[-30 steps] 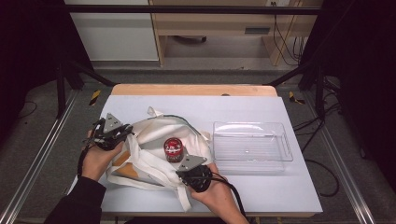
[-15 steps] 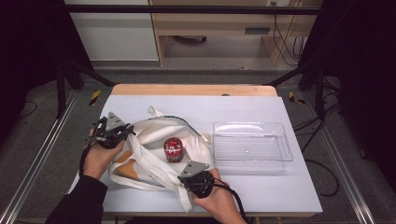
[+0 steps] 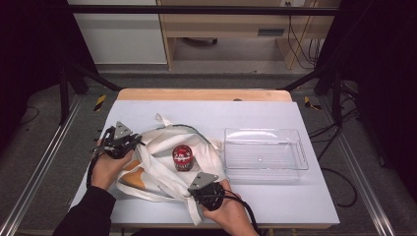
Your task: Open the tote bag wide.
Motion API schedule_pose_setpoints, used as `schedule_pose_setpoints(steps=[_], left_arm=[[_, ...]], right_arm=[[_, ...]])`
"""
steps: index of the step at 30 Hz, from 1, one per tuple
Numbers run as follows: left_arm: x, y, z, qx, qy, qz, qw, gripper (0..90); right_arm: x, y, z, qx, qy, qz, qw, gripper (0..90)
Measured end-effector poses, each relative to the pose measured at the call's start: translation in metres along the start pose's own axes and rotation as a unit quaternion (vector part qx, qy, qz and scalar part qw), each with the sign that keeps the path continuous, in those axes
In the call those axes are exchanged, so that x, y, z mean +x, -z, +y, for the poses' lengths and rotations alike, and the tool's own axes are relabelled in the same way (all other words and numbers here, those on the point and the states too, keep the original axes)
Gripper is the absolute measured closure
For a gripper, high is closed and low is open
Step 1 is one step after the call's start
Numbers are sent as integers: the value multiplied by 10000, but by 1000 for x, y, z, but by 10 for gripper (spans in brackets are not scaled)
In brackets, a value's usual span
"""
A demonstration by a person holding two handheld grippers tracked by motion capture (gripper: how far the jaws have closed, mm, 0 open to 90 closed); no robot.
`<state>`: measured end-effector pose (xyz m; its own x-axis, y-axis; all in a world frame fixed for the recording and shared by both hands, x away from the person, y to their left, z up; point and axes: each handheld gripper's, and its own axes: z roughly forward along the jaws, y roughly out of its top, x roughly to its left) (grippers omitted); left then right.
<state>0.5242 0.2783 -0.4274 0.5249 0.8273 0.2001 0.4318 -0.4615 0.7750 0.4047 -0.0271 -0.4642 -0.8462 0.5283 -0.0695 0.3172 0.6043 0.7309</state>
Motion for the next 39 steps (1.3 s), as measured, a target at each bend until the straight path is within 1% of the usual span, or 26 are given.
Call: schedule_pose_setpoints(steps=[8, 13, 16, 18, 19, 20, 21, 22, 23, 24, 25, 26, 28, 29, 31, 32, 33, 34, 35, 36, 37, 38, 39], left_arm=[[0, -3, -5, 9, 70, -39, 10000, 808], [-1, -3, -8, 26, 78, -67, 9999, 808], [-1, -1, -10, -17, 109, -86, 9999, 806], [-2, 2, -10, -79, 89, -73, 9999, 804], [-2, 4, -9, -123, 91, -90, 9998, 781], [-3, 7, -9, -197, 110, -115, 9997, 753], [-4, 10, -8, -282, 148, -138, 9994, 722], [-7, 19, -5, -419, 147, -144, 9989, 681], [-7, 19, -5, -419, 147, -144, 9989, 638], [-11, 29, -3, -512, 160, -154, 9984, 604], [-11, 29, -3, -512, 160, -154, 9984, 575], [-16, 41, -1, -600, 122, -159, 9980, 564], [-22, 53, -2, -706, 132, -124, 9973, 543], [-22, 53, -2, -706, 132, -124, 9973, 534], [-30, 63, -4, -752, 145, -156, 9969, 525], [-38, 70, -10, -763, 175, -83, 9969, 505], [-38, 70, -10, -763, 175, -83, 9969, 494], [-42, 73, -13, -733, 135, -54, 9972, 484], [-48, 75, -19, -728, 230, -52, 9971, 474], [-48, 75, -19, -728, 230, -52, 9971, 471], [-56, 77, -26, -743, 289, -107, 9968, 469], [-59, 77, -27, -743, 260, -116, 9968, 466], [-59, 77, -27, -743, 260, -116, 9968, 462]], right_arm=[[0, -1, -1, 30, 20, 31, 10000, 898], [0, -2, -1, 62, 35, 52, 10000, 897], [-1, -2, -1, 58, 14, 62, 10000, 895], [-1, -1, -1, 51, 4, 76, 10000, 892], [-2, 0, 0, 49, 3, 87, 10000, 888], [-2, 1, 2, 23, 52, 107, 9999, 857], [-2, 2, 3, 1, 52, 130, 9999, 821], [-3, 5, 5, -28, 63, 130, 9999, 767], [-3, 5, 5, -28, 63, 130, 9999, 767], [-3, 11, 9, -200, 128, 120, 9996, 692], [-3, 11, 9, -200, 128, 120, 9996, 692], [-4, 19, 15, -284, 156, 89, 9994, 642], [-6, 25, 21, -342, 174, 74, 9992, 601], [-6, 25, 21, -342, 174, 74, 9992, 601], [-10, 34, 29, -393, 224, -9, 9990, 577], [-18, 41, 37, -441, 185, -77, 9988, 539], [-18, 41, 37, -441, 185, -77, 9988, 539], [-29, 47, 46, -436, 199, -188, 9987, 531], [-34, 50, 50, -448, 179, -233, 9986, 525], [-34, 50, 50, -448, 179, -233, 9986, 525], [-47, 53, 61, -429, 157, -324, 9984, 510], [-54, 54, 66, -409, 134, -372, 9984, 497], [-54, 54, 66, -409, 134, -372, 9984, 497]])
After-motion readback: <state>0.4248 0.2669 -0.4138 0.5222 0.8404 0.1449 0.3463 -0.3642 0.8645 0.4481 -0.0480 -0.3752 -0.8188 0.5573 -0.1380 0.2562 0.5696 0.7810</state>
